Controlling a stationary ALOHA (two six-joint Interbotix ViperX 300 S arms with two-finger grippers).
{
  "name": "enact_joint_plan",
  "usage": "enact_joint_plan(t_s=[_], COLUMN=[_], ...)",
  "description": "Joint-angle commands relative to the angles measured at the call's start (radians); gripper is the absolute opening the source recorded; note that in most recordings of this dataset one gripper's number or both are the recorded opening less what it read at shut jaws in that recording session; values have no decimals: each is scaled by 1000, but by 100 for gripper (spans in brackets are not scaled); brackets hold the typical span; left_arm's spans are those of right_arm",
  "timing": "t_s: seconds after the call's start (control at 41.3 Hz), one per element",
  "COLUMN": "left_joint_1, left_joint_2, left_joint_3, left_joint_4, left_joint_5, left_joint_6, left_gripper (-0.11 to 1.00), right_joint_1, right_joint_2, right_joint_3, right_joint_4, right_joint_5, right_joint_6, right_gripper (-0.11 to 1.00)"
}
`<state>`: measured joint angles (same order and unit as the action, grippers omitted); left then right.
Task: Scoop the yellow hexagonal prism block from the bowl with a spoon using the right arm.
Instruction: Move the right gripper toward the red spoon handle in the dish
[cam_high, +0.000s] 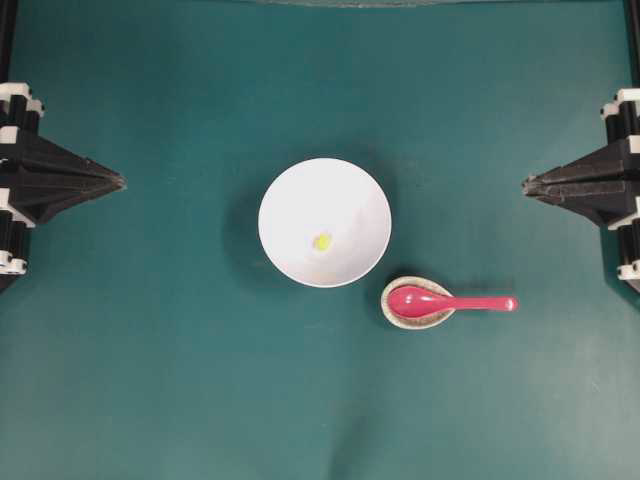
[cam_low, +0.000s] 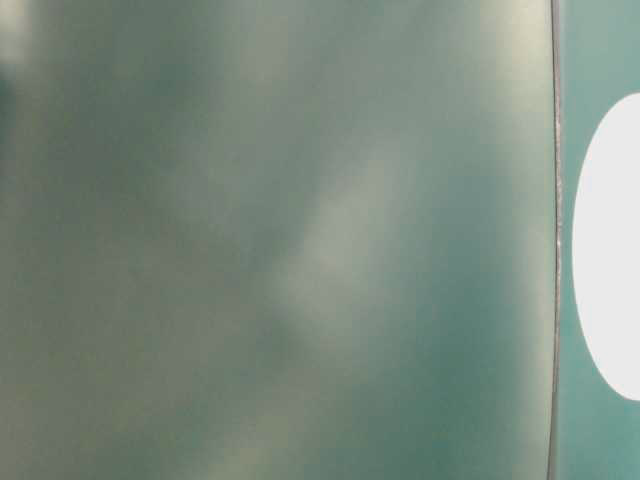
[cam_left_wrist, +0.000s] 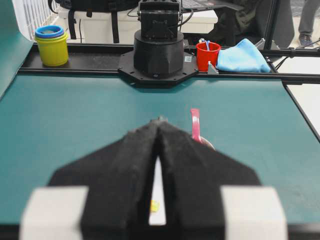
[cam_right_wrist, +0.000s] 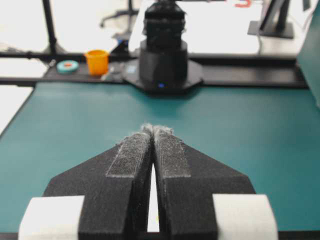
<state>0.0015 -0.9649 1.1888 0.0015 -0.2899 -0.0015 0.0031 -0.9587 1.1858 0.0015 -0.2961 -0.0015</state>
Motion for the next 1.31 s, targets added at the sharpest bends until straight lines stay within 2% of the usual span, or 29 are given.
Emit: enact_joint_plan(t_s=[0.0, 0.363, 0.46, 0.629, 0.726, 1.065, 1.283], left_joint_1=[3, 5, 3, 5, 5, 3, 5], left_joint_2=[2, 0, 0, 0, 0, 0, 0], left_joint_3=[-35, -38, -38, -38, -38, -38, -38], left_joint_4=[6, 8, 8, 6, 8, 8, 8], left_joint_5=[32, 54, 55, 58, 58, 58, 57], left_joint_6=[-2, -2, -2, -2, -2, -2, -2], left_gripper=[-1, 0, 0, 0, 0, 0, 0], right_joint_1=[3, 3, 3, 3, 3, 3, 3], right_joint_2=[2, -2, 0, 3, 6, 55, 167], right_joint_3=[-31, -37, -37, -37, -35, -20, 23], right_joint_4=[0, 0, 0, 0, 0, 9, 43], right_joint_5=[0, -6, -6, -3, -3, -6, -95], right_joint_6=[-5, -5, -2, 2, 2, 8, 8], right_gripper=[0, 2, 15, 53, 63, 62, 62])
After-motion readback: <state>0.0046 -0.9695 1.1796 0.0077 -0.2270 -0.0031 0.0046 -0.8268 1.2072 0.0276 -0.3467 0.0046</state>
